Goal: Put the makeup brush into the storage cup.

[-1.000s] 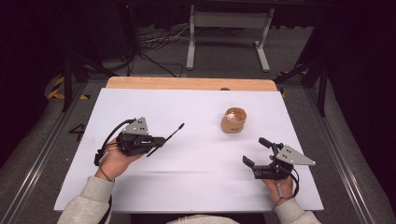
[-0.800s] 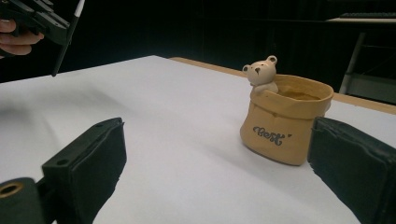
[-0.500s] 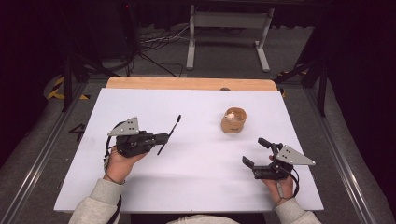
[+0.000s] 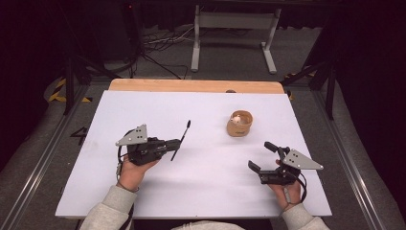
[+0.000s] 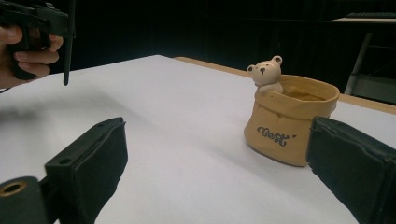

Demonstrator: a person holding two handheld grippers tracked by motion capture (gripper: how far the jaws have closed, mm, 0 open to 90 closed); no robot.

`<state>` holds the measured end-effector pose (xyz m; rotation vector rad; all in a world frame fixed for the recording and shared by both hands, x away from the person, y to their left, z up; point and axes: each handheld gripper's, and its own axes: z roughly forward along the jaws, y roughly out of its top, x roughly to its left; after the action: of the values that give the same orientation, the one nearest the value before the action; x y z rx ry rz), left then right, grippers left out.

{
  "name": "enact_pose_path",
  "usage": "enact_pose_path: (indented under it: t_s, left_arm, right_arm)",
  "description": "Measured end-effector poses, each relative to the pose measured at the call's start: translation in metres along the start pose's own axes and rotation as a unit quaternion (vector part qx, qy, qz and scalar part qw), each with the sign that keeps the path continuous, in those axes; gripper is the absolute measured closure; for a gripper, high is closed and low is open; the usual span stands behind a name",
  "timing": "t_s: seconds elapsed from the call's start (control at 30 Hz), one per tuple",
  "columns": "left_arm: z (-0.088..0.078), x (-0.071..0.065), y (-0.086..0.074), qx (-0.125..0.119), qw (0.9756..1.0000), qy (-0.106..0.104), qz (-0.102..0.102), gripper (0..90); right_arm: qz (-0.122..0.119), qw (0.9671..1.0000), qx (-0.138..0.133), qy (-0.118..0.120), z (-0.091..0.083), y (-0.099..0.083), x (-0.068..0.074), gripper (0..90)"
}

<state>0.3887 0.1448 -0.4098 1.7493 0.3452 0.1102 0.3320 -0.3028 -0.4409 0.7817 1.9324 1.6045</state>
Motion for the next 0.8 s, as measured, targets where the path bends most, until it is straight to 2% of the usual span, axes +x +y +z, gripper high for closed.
enact_pose_path:
  t_s: [0.27, 0.53, 0.77, 0.8]
  left_arm:
    - [0.015, -0.005, 0.003, -0.019, 0.9996, -0.017, 0.009, 85.0]
    - [0.022, -0.006, 0.001, -0.027, 0.9993, -0.027, 0.006, 85.0]
    - [0.026, -0.008, 0.002, -0.028, 0.999, -0.033, 0.006, 85.0]
    - [0.026, -0.009, 0.003, -0.028, 0.999, -0.034, 0.008, 85.0]
  right_arm:
    - [-0.002, 1.0, 0.0, 0.004, 0.0, 0.001, 0.001, 6.0]
    - [-0.012, 0.9999, 0.004, 0.011, 0.002, 0.002, 0.005, 4.9]
    - [-0.023, 0.9991, 0.001, 0.036, 0.006, 0.013, 0.013, 6.0]
    - [-0.023, 0.9985, -0.003, 0.049, 0.008, 0.018, 0.016, 8.0]
